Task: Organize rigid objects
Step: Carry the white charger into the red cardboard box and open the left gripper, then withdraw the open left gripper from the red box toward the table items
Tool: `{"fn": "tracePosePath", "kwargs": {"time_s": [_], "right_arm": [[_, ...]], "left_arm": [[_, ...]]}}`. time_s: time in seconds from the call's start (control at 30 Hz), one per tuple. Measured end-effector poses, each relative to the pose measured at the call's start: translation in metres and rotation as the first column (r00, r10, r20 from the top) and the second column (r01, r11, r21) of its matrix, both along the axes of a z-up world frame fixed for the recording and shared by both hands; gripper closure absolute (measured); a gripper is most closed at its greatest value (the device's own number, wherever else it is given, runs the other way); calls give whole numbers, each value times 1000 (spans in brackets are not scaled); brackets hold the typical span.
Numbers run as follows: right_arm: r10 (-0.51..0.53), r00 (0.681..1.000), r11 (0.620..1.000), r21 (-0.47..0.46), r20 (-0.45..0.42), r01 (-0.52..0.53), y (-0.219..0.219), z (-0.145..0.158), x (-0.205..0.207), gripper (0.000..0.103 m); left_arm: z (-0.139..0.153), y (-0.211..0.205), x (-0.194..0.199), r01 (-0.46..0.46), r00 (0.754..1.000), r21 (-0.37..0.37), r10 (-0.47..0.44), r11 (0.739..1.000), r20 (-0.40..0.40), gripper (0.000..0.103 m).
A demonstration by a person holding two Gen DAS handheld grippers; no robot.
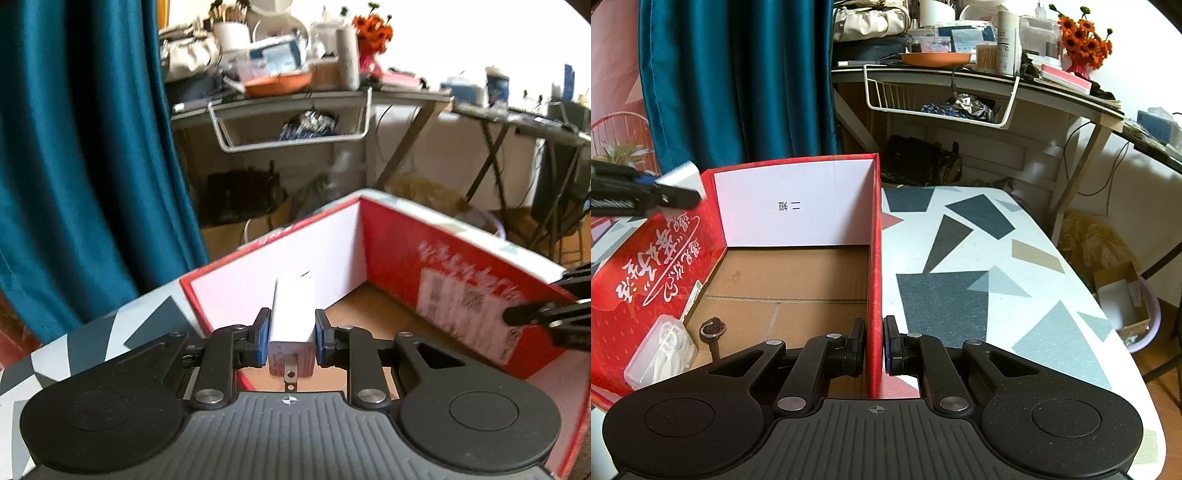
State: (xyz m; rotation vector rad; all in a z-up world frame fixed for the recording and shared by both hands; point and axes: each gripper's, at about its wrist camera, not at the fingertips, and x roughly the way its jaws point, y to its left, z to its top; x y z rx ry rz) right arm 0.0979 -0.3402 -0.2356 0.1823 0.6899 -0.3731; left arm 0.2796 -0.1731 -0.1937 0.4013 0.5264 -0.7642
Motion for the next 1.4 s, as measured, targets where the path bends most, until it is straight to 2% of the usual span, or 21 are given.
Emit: {"fn": "tracePosePath", "kwargs": {"time_s": [0.1,0.23,0.37,0.43,0.5,0.57,0.63,0.67,0.7,0.9,1.1,1.23,1.4], "right_arm": [[-1,1000,1000,9,6,1,-1,0,-1,94],[-3,1000,1000,16,10,3,-3,0,-1,94],[-2,1000,1000,19,11,2,-4,-1,-1,94],[-3,1000,1000,21,13,2,-4,-1,-2,94],[-4,1000,1000,25,16,4,-4,-1,-2,94],[-7,1000,1000,31,20,6,-5,-1,-3,94],[-9,1000,999,34,22,8,-5,-1,-3,94],[-8,1000,999,33,21,8,-6,-1,-3,94],[-8,1000,999,33,20,7,-6,-1,-3,94],[-7,1000,999,33,17,6,-5,-1,-2,94],[-5,1000,999,37,17,5,-6,-1,-3,93],[-7,1000,999,38,18,6,-6,-1,-3,93],[-7,1000,999,39,20,6,-6,-1,-3,93]], "left_arm": [[-9,0,11,-11,999,8,11,1000,-37,78],[-13,-3,16,-1,999,31,2,1000,-36,78],[-9,1,20,5,998,-9,-6,1000,-62,75],[-7,0,21,-22,998,-4,22,1000,-59,55],[-3,3,19,-35,999,-24,35,999,-34,44],[2,6,17,-42,999,-37,41,998,-31,37],[6,8,16,-36,998,-50,34,998,-45,23],[8,8,16,-35,998,-47,32,998,-55,9],[9,10,15,-37,998,-47,35,998,-55,3],[17,23,10,-44,999,-51,43,998,-32,3],[23,40,-3,-145,985,14,143,989,100,0],[26,67,-1,-209,976,-7,209,978,67,0],[19,104,5,-319,948,-38,318,947,-13,0]]}}
